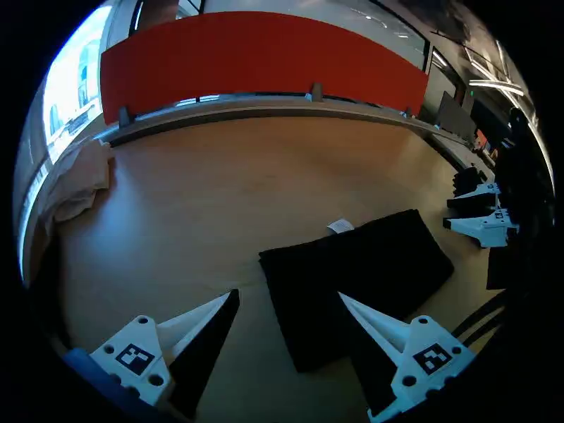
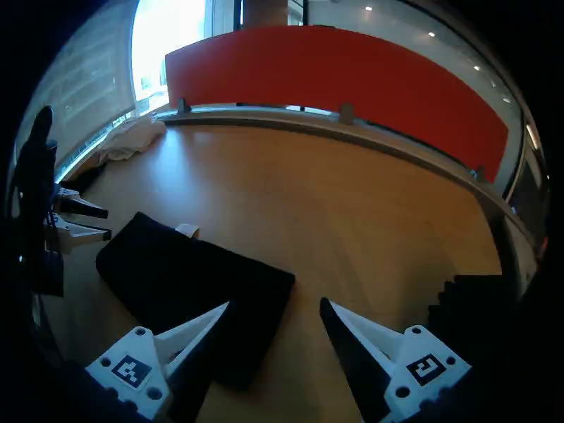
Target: Fold towel
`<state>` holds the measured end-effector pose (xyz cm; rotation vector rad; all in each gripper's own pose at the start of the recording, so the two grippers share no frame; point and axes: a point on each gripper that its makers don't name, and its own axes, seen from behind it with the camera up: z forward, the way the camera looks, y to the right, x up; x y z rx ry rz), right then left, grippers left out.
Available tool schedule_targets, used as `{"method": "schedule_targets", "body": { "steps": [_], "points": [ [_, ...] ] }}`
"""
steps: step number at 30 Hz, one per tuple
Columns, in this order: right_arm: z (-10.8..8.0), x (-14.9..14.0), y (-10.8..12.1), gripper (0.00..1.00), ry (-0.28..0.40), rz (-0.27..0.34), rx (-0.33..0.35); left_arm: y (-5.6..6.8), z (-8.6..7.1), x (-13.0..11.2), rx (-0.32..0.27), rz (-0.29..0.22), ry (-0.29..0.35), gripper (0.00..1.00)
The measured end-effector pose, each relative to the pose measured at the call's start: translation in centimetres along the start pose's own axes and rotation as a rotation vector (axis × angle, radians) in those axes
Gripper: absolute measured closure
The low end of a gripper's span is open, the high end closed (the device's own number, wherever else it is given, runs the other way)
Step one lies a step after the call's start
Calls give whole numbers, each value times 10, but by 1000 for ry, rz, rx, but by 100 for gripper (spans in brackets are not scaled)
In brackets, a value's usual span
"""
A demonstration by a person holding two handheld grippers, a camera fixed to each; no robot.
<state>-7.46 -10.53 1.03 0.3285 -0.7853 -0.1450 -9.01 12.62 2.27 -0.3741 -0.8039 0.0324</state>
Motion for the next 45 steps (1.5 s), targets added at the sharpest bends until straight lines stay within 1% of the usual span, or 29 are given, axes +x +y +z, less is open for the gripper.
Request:
{"method": "schedule_targets", "body": {
  "steps": [5, 9, 17, 20, 26, 29, 36, 39, 45],
  "points": [
    [-8, -6, -2, 10, -3, 0, 2, -2, -9, -5, 12, -4, 1, 7],
    [-17, -15, -5, 10, -5, 0, 2, -2, -19, -15, 30, -5, -3, 7],
    [-37, -33, -10, 10, -9, 0, -1, -1, -42, -37, 55, -39, -2, 7],
    [-40, -39, -12, 10, -13, -1, 0, -1, -47, -42, 59, -46, -2, 7],
    [-40, -44, -16, 10, -19, -14, 18, -5, -57, -46, 81, -52, 5, 7],
    [-39, -46, -19, 10, -20, -33, 35, -9, -65, -49, 97, -60, 8, 7],
    [-38, -54, -32, 10, -40, -105, 97, -21, -87, -60, 152, -95, 15, 7],
    [-37, -56, -34, 10, -47, -129, 110, -25, -94, -65, 167, -111, 17, 7],
    [-35, -62, -33, 10, -61, -153, 121, -31, -106, -73, 191, -140, 19, 7]
  ]
}}
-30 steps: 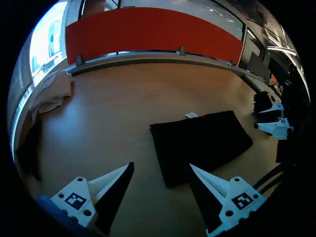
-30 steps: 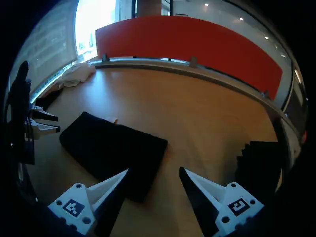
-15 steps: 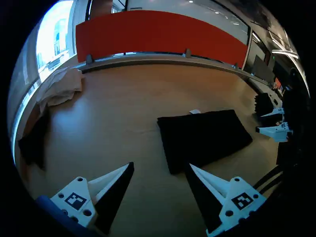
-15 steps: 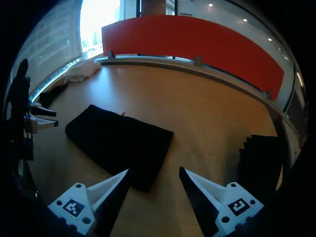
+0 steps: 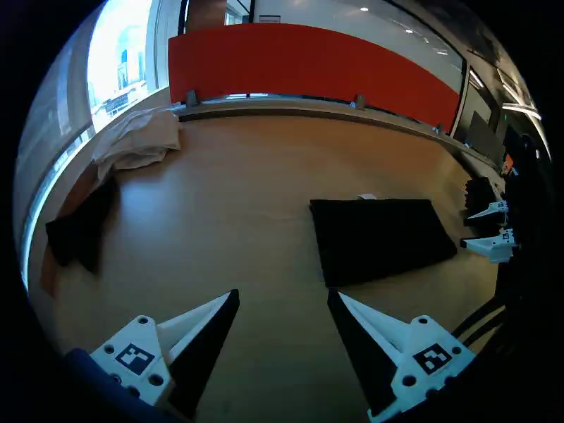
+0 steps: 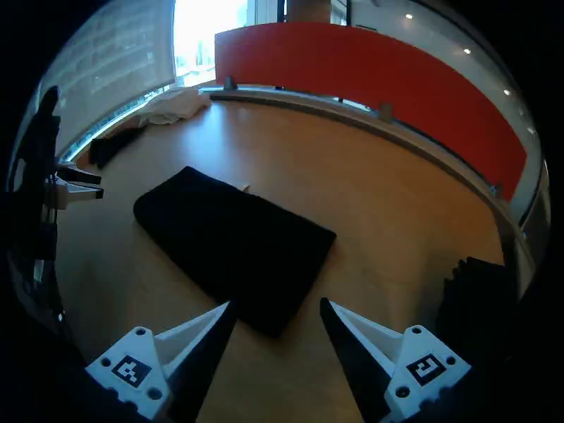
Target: Fold towel
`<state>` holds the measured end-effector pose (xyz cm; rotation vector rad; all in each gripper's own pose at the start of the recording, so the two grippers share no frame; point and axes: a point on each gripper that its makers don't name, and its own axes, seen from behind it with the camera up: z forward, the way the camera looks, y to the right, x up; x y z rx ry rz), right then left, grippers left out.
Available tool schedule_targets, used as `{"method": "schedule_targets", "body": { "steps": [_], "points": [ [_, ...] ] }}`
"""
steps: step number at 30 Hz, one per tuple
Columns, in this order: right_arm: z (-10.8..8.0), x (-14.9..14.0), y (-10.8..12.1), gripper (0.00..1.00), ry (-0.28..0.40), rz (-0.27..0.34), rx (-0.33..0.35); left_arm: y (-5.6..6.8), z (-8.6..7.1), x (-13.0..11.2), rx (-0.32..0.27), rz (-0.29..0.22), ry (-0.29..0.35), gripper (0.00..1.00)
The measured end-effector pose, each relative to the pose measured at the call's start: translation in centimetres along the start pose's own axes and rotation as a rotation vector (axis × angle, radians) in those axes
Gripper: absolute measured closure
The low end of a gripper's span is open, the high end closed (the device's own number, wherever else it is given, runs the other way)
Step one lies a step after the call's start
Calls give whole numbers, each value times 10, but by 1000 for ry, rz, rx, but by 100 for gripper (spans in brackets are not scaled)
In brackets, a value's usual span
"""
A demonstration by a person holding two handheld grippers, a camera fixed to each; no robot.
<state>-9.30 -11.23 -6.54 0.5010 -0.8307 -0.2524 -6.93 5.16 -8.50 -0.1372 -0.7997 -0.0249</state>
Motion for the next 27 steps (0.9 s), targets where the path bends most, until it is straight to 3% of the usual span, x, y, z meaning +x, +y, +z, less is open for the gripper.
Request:
{"method": "schedule_targets", "body": {
  "steps": [14, 27],
  "points": [
    [9, -32, 0, 14, -47, -58, 39, -12, -19, -19, 32, -41, -11, 7],
    [15, -43, 2, 49, -92, -81, 75, -15, -28, -29, 35, -69, -21, 7]
  ]
}}
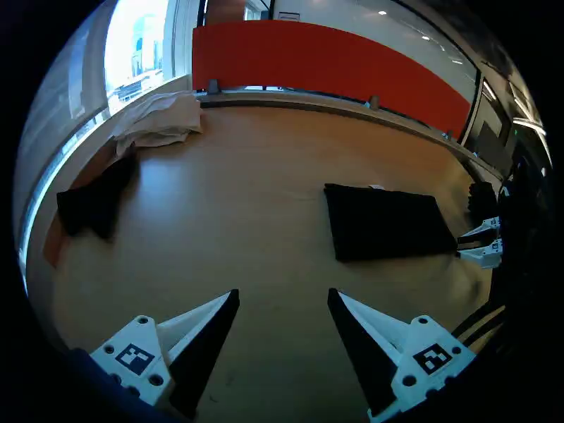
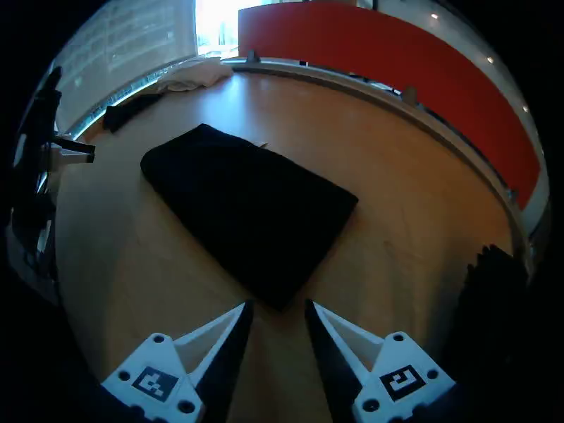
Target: Fold towel
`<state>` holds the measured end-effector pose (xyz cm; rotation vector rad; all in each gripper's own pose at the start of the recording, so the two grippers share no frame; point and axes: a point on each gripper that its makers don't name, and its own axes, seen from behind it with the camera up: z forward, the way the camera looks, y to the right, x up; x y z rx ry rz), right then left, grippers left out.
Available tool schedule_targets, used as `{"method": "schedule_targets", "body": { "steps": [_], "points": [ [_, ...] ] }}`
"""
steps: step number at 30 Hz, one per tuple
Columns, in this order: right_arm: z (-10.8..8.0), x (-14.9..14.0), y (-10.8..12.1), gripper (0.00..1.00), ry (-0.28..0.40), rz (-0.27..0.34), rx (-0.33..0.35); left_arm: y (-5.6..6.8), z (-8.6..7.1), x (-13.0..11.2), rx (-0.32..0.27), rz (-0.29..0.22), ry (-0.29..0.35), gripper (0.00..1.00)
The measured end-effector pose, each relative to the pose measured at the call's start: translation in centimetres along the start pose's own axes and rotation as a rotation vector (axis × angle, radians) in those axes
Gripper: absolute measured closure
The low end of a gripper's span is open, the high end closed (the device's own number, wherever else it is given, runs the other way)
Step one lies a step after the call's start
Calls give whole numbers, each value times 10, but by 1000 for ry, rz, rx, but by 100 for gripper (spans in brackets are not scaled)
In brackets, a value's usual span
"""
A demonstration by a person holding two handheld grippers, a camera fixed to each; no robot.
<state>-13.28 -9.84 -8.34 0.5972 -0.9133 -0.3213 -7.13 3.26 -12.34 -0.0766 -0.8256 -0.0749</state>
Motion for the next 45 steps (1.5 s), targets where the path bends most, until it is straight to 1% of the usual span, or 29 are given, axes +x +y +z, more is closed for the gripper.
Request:
{"method": "schedule_targets", "body": {
  "steps": [2, 4, 10, 12, 16, 23, 29, 32, 38, 45],
  "points": [
    [1, 0, 0, 53, -1, -2, 3, 0, 0, -1, 0, 0, 0, 7],
    [2, 0, 1, 61, -5, -3, 5, 0, -1, -1, 1, -1, -1, 7],
    [5, -1, 0, 78, -8, -7, 14, 0, -2, -2, 0, -3, -2, 7],
    [5, 0, -1, 88, -7, -10, 15, 0, -2, -3, -1, -2, -2, 7],
    [4, 2, -2, 94, -2, -12, 14, -1, -2, -4, -1, -1, -4, 7],
    [1, 8, -3, 95, 7, -10, 9, -1, -2, -3, -2, -4, -3, 7],
    [-8, 28, -3, 95, 38, -35, -6, -2, -4, -2, 0, -8, 4, 7],
    [-14, 45, -4, 95, 62, -57, -15, -4, -5, -2, 0, -14, 6, 7],
    [-27, 89, -11, 95, 121, -113, -24, -7, -9, -1, 2, -22, 13, 7],
    [-37, 140, -22, 95, 179, -189, -20, -12, -15, 1, 5, -32, 23, 7]
  ]
}}
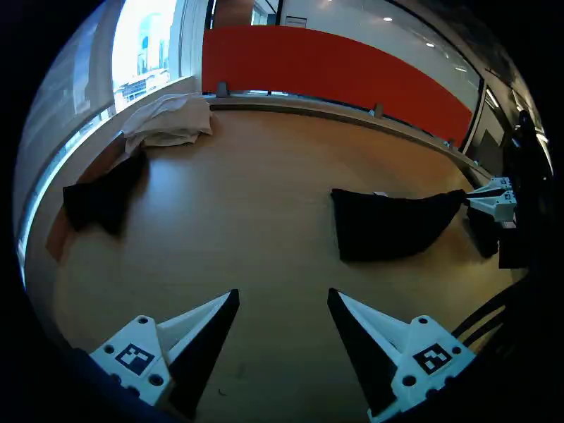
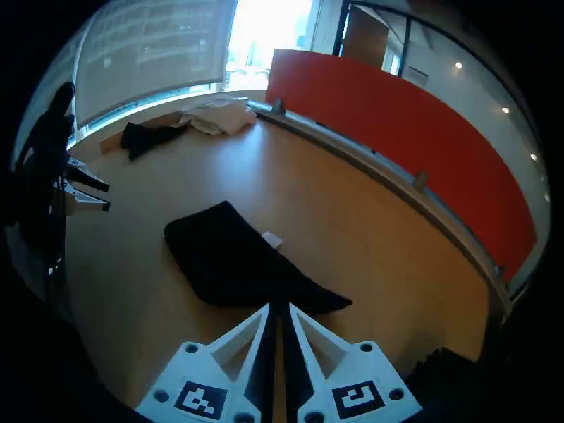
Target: Fold towel
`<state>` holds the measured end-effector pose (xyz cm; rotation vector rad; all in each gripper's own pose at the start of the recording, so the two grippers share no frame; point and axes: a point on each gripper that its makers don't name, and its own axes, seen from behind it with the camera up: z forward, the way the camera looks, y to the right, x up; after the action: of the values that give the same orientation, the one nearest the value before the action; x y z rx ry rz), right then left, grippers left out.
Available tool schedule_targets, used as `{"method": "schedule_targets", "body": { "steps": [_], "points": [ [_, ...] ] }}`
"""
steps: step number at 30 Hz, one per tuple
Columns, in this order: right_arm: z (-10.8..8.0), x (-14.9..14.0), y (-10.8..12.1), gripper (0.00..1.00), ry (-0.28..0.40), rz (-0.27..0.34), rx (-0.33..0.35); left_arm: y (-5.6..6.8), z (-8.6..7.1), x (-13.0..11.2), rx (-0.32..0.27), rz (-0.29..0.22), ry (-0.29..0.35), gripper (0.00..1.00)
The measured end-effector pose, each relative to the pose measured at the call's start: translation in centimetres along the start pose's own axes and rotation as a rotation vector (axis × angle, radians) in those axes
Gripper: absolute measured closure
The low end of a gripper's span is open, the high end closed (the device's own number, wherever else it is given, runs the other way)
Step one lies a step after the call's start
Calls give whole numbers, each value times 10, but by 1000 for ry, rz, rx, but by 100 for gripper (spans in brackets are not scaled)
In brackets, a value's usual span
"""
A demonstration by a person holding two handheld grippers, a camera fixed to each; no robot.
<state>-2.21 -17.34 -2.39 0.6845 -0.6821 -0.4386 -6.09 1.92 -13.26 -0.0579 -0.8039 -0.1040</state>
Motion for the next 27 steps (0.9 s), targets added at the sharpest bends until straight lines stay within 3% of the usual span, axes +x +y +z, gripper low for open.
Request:
{"method": "schedule_targets", "body": {
  "steps": [5, 14, 27],
  "points": [
    [3, 27, -6, 95, 23, -52, 14, -1, -4, -1, -2, -10, 5, 7],
    [14, 51, -24, 95, 19, -130, 56, -5, -15, 2, -2, -17, 12, 7],
    [55, 86, -88, 95, 0, -249, 189, -20, -44, 10, 15, -43, 50, 7]
  ]
}}
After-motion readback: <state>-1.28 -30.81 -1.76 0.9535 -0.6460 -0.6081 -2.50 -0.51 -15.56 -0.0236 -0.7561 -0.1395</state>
